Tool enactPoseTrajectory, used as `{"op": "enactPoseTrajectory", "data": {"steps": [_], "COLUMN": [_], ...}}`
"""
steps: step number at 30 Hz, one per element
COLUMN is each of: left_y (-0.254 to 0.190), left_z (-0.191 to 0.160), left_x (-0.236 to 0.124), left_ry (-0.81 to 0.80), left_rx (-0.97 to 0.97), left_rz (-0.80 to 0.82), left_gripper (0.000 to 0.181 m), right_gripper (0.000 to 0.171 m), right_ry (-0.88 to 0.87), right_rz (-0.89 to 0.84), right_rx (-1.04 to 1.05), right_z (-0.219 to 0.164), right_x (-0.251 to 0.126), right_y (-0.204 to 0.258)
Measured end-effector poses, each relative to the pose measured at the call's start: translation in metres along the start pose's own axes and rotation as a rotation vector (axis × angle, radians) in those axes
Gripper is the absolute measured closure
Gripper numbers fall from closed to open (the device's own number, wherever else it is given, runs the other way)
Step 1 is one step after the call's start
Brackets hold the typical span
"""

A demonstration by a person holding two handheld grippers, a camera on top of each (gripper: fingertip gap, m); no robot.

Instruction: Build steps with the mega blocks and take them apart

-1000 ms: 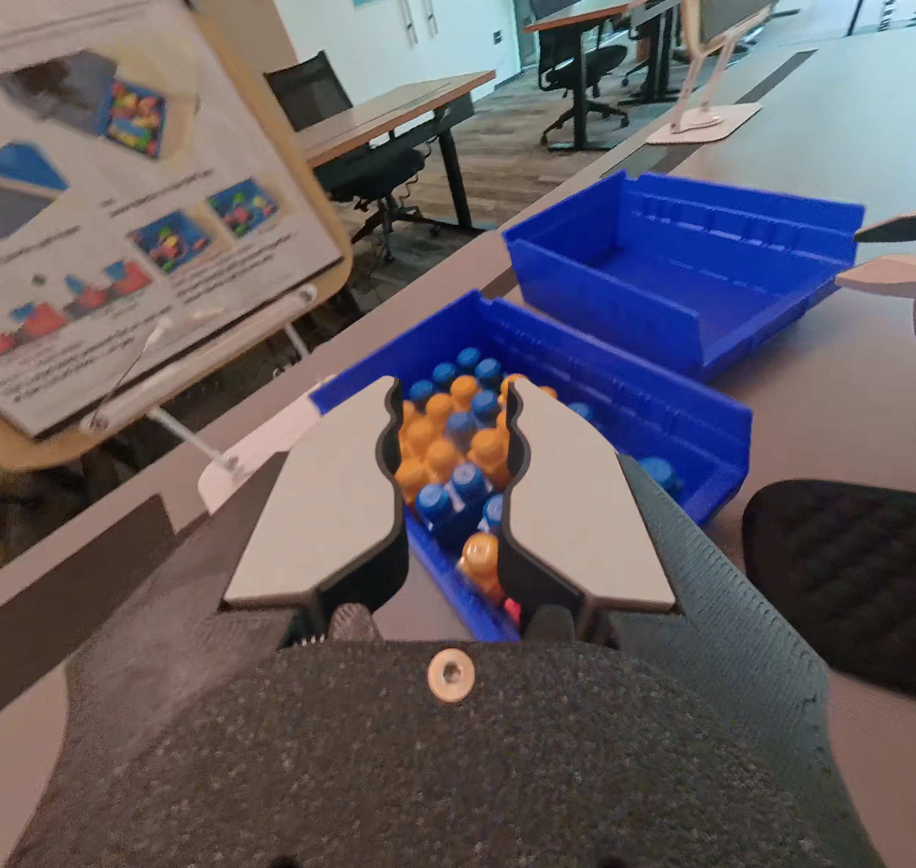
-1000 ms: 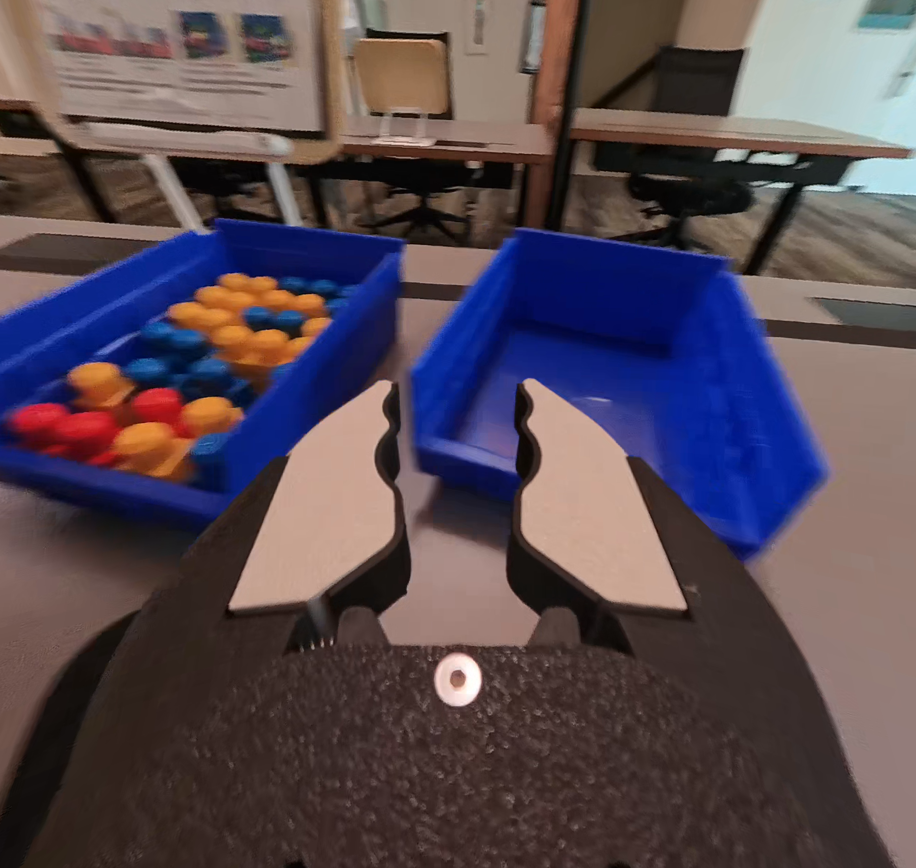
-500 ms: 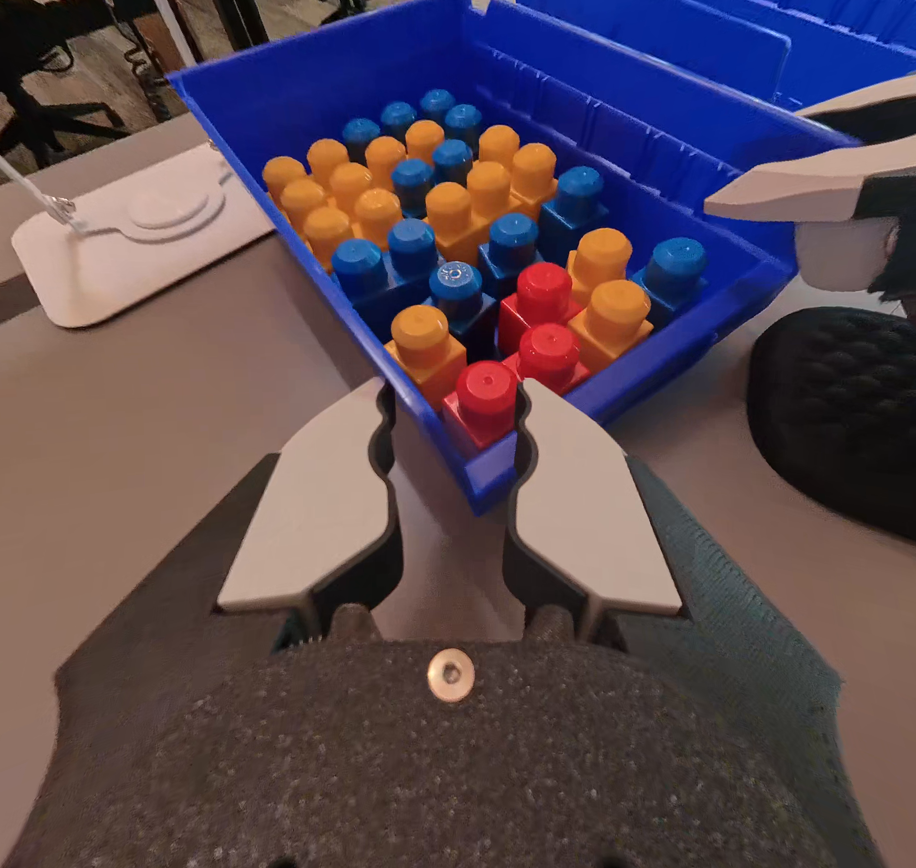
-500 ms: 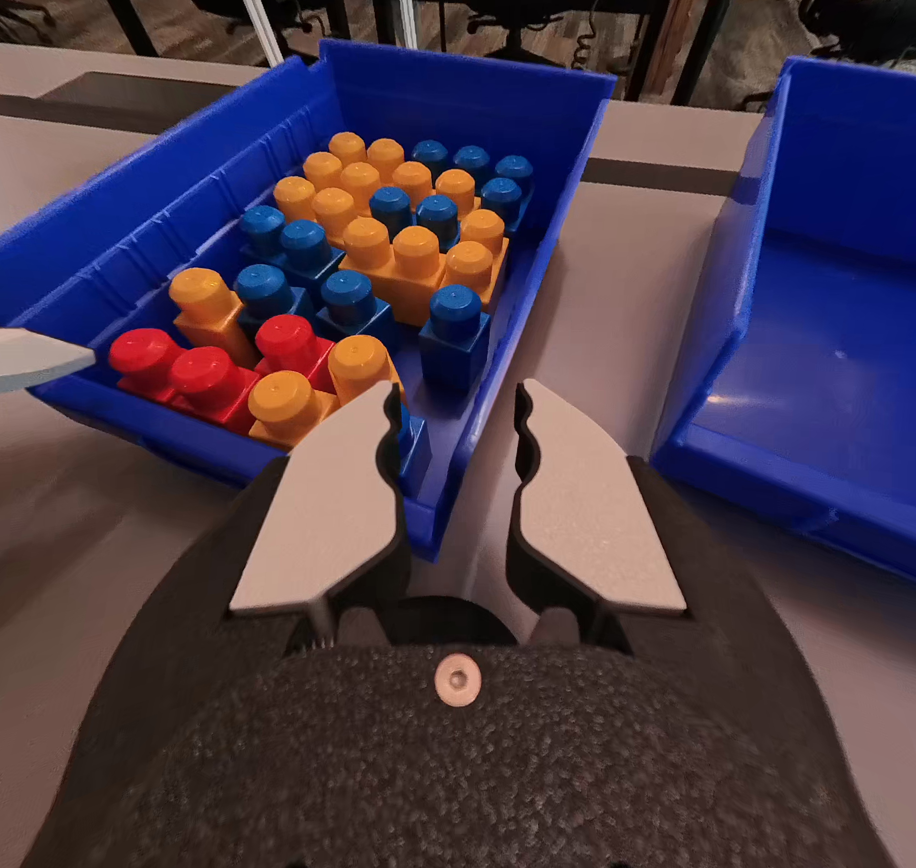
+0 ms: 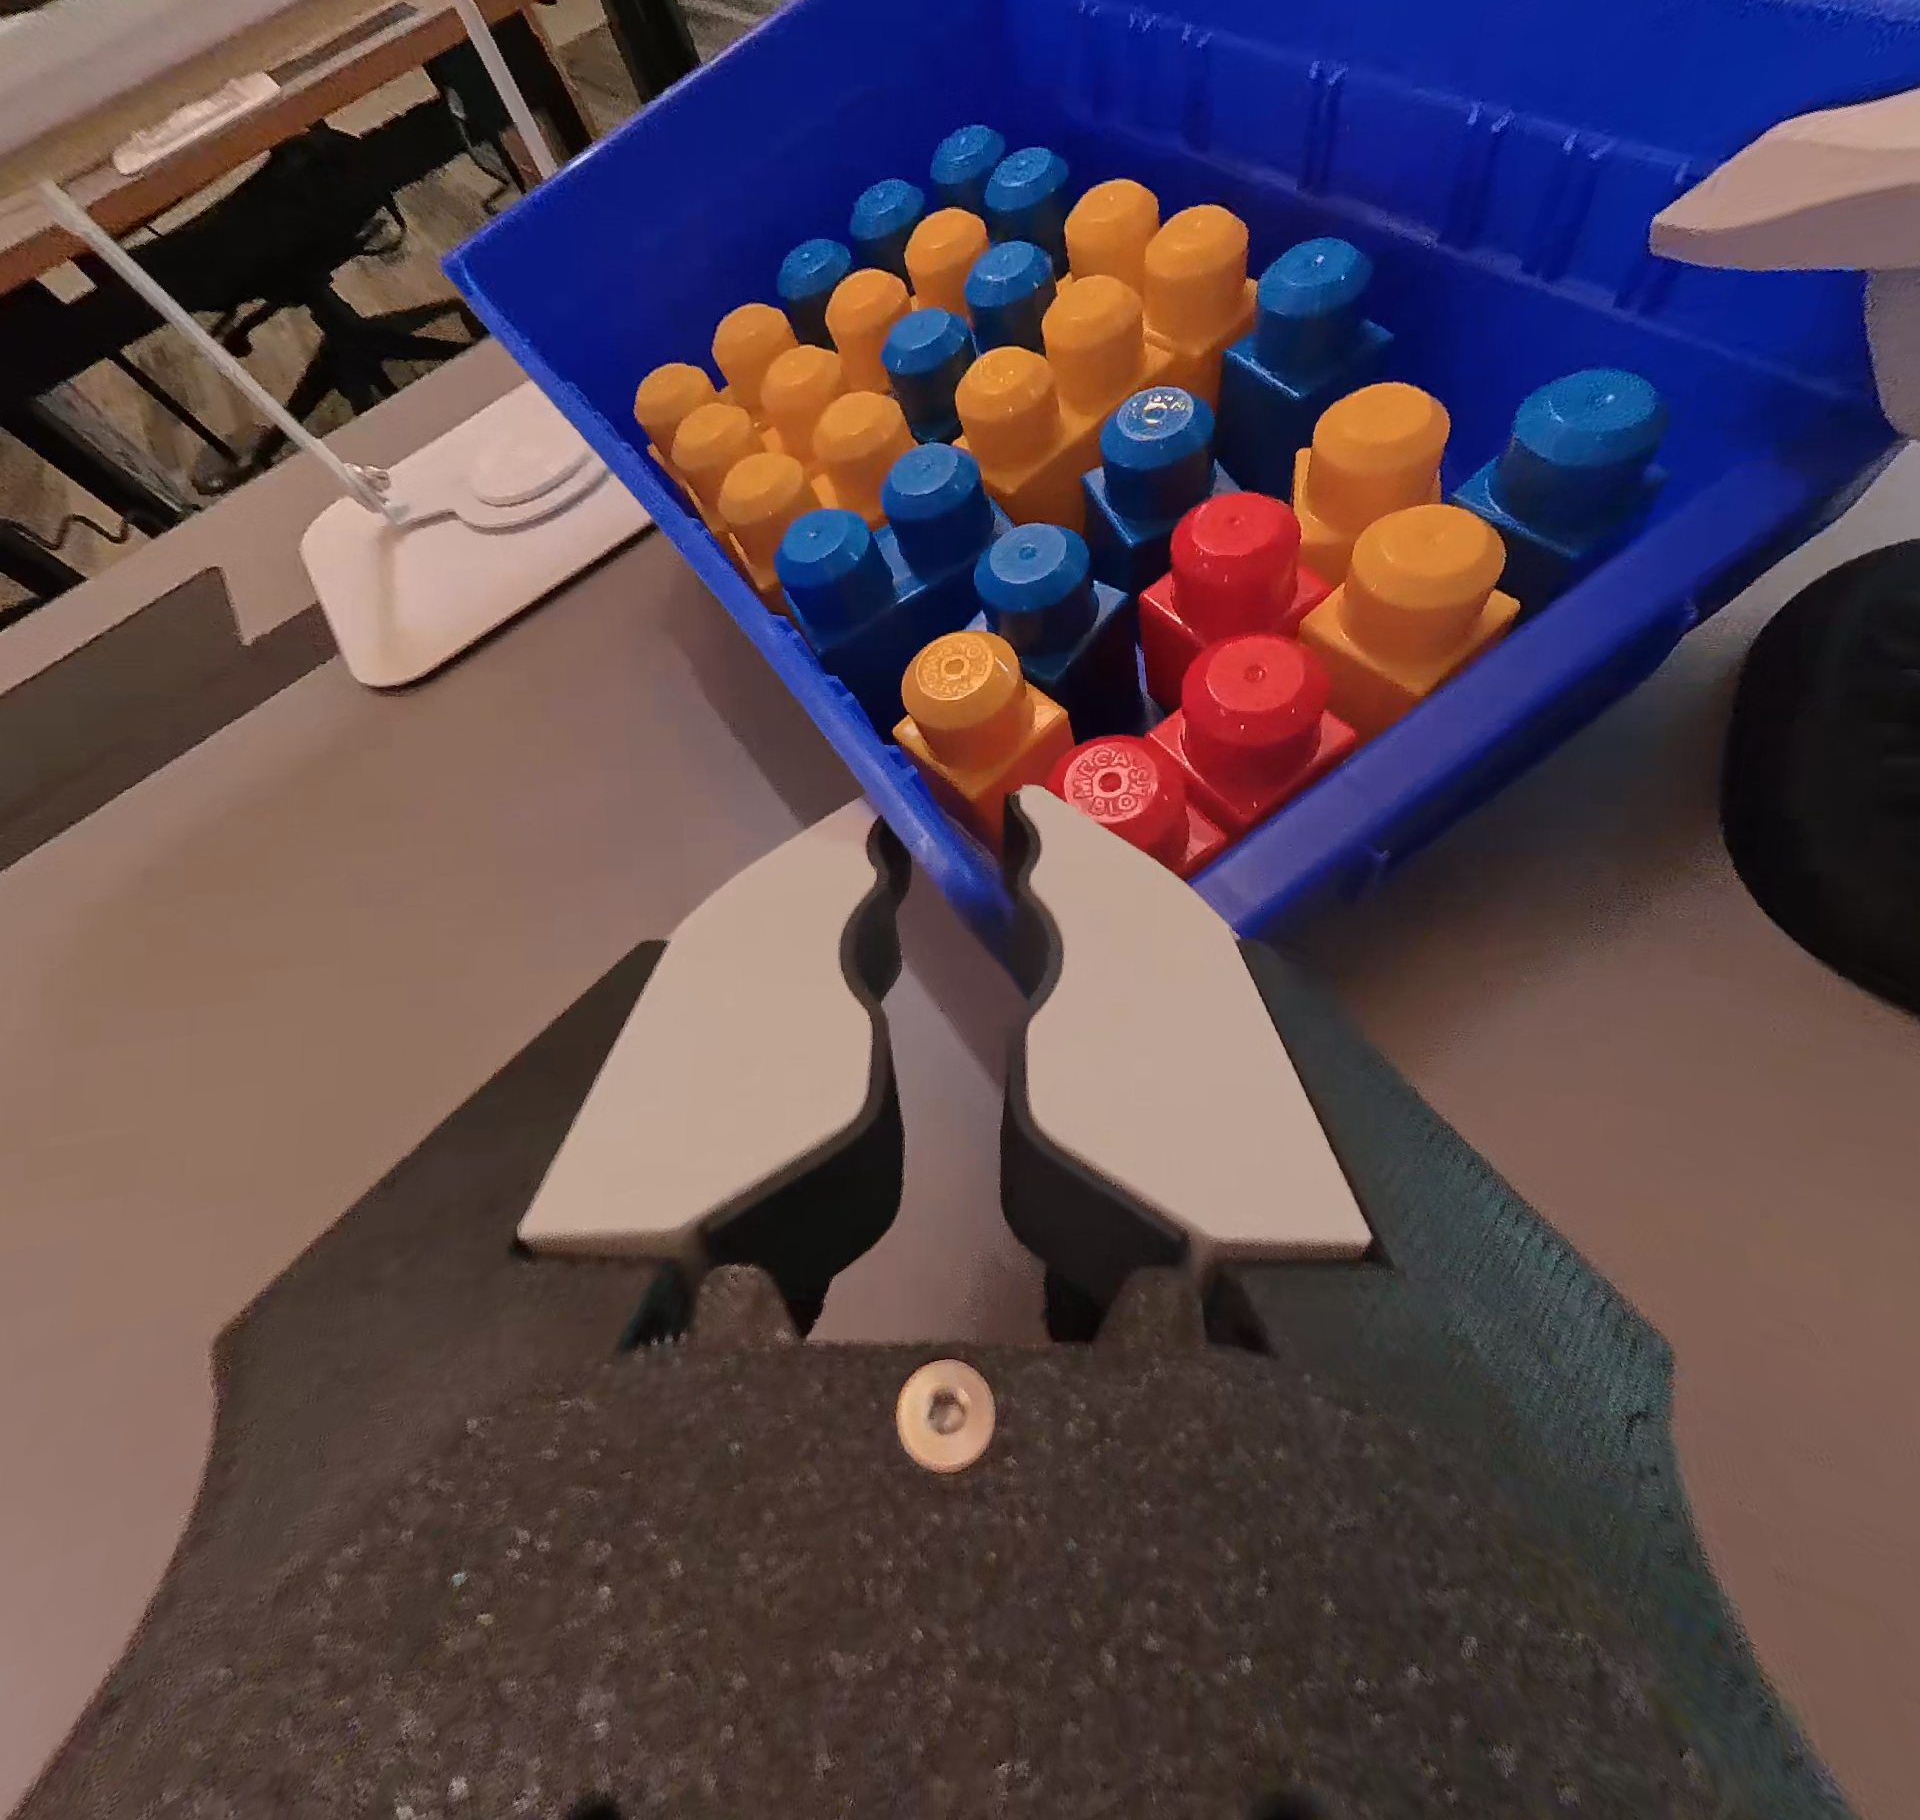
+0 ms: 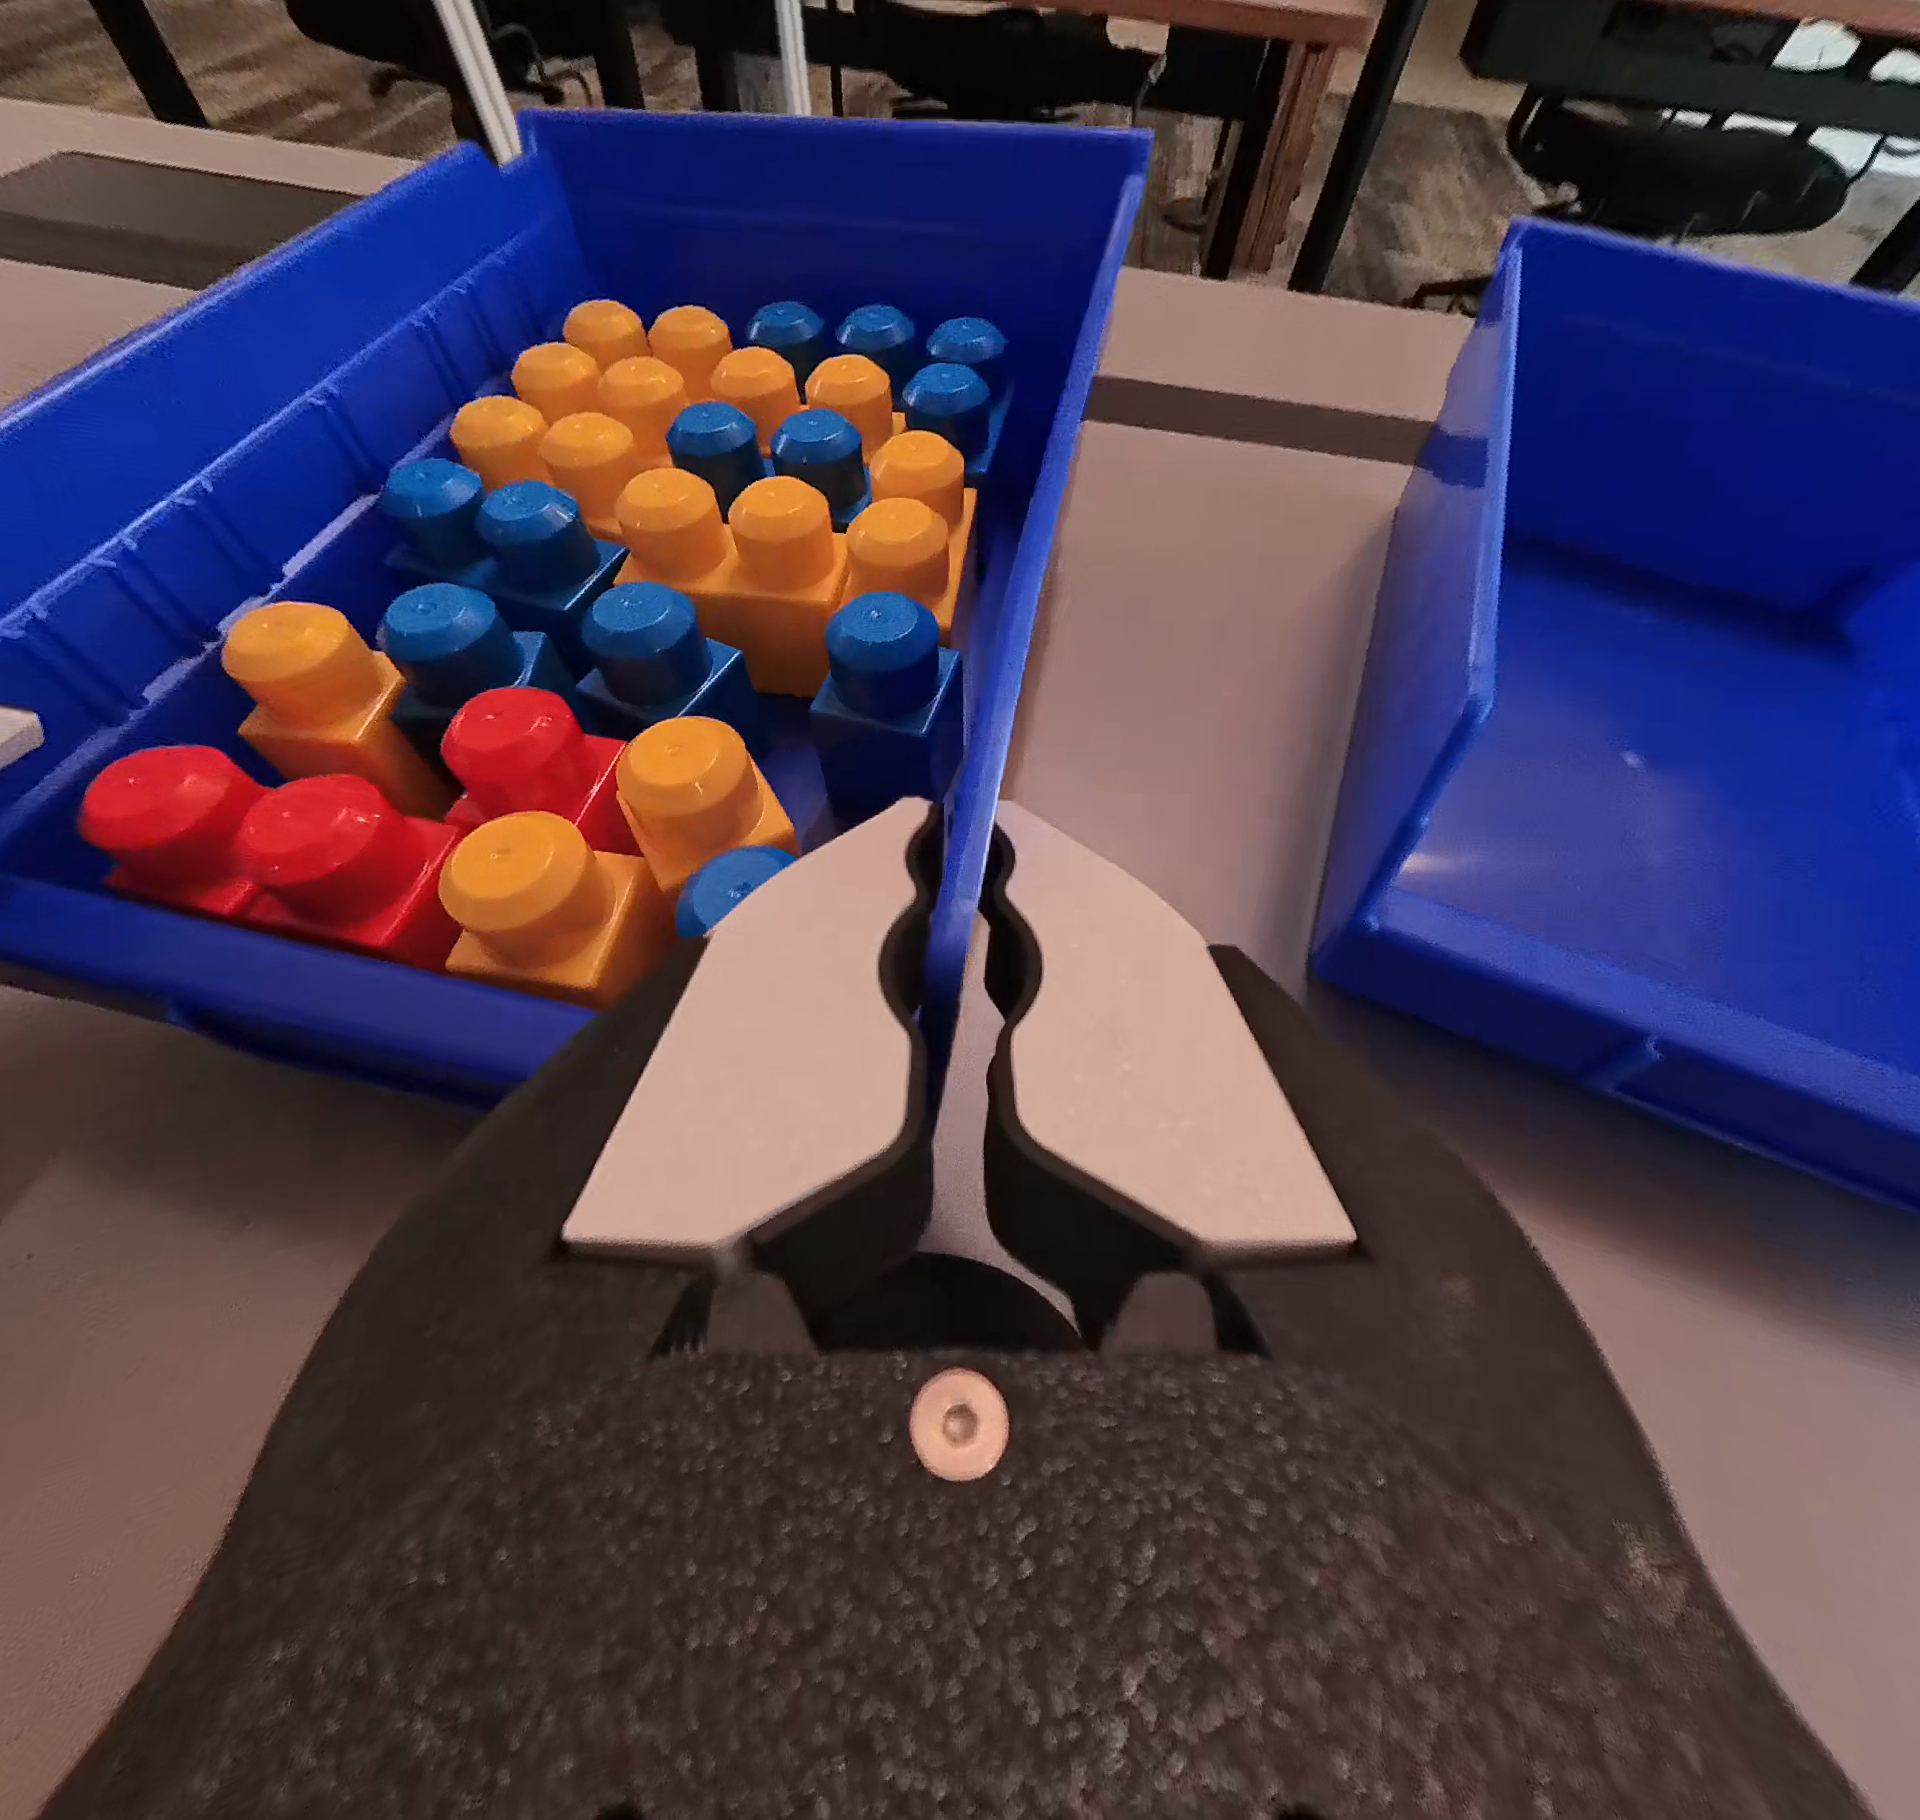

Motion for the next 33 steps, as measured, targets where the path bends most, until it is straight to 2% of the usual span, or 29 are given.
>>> {"op": "enactPoseTrajectory", "data": {"steps": [5,10,16,21,27,33], "left_y": [0.015,0.052,0.114,0.161,0.210,0.243], "left_z": [0.007,0.004,-0.015,-0.043,-0.081,-0.117], "left_x": [-0.035,-0.076,-0.123,-0.148,-0.172,-0.177], "left_ry": [-0.044,-0.075,-0.096,-0.084,-0.077,-0.053], "left_rx": [-0.014,-0.066,-0.152,-0.205,-0.273,-0.319], "left_rz": [0.069,0.193,0.347,0.454,0.571,0.625], "left_gripper": [0.165,0.167,0.169,0.170,0.173,0.174], "right_gripper": [0.166,0.165,0.164,0.164,0.163,0.161], "right_ry": [-0.054,-0.100,-0.136,-0.148,-0.129,-0.066], "right_rz": [0.056,0.146,0.265,0.353,0.456,0.520], "right_rx": [0.011,-0.019,-0.085,-0.123,-0.123,-0.102], "right_z": [0.015,0.046,0.082,0.102,0.101,0.083], "right_x": [-0.011,-0.009,0.009,0.034,0.067,0.093], "right_y": [0.024,0.071,0.148,0.209,0.277,0.320]}}
Point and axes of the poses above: each gripper's, where its closed fingertips meet, x out along the fingers, z out of its top, y = z × x across the jaws, the point moved 5 cm from there along -x, back along the fingers, and after that the axes turned 4 degrees about x, right-handed, at the moved point
